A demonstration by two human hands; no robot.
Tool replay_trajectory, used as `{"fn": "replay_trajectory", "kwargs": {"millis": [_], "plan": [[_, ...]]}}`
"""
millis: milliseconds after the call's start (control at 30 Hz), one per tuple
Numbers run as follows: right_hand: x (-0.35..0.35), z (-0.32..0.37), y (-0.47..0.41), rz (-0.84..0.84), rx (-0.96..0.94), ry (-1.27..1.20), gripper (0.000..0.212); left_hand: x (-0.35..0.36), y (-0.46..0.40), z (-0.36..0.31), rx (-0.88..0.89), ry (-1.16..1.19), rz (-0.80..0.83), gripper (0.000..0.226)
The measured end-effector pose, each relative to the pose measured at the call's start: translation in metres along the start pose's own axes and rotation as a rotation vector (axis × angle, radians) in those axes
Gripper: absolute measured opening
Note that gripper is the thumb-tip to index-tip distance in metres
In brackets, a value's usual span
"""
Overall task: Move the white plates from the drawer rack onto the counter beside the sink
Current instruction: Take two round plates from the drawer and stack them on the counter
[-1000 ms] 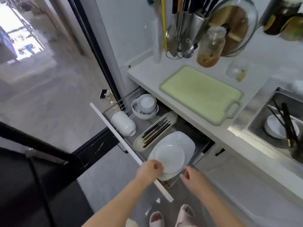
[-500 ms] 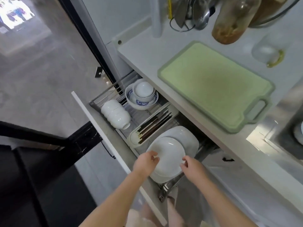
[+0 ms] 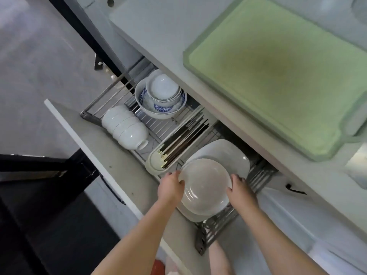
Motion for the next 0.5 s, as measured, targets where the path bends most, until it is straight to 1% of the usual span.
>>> {"fn": "replay_trajectory", "kwargs": {"millis": [133, 233, 333, 400, 500], "plan": [[0.011, 0.002, -0.017, -0.012, 0.053, 0.081, 0.039, 0.015, -0.025, 0.009, -0.018, 0.022, 0.028, 0.045], [0.021, 0.001, -0.030, -0.010, 0.107, 0.131, 0.032, 0.028, -0.041, 0.010, -0.006, 0.056, 0.081, 0.047], [0.024, -0.004, -0.039, -0.059, 0.160, 0.161, 0.036, 0.033, -0.048, 0.014, -0.002, 0.118, 0.092, 0.046], [0.026, -0.004, -0.041, -0.099, 0.157, 0.187, 0.038, 0.033, -0.050, 0.018, -0.012, 0.157, 0.084, 0.045], [0.029, -0.004, -0.043, -0.118, 0.158, 0.223, 0.035, 0.035, -0.053, 0.023, -0.015, 0.185, 0.101, 0.045]]}}
Point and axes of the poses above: each hand's wrist, its own y-axis away from the middle knuckle, its own x-axis out of the palm, z = x × y, the point moved 9 cm from there along -y, towards the middle knuckle, and after that the axes turned 14 degrees about x, right-handed, at the moved point
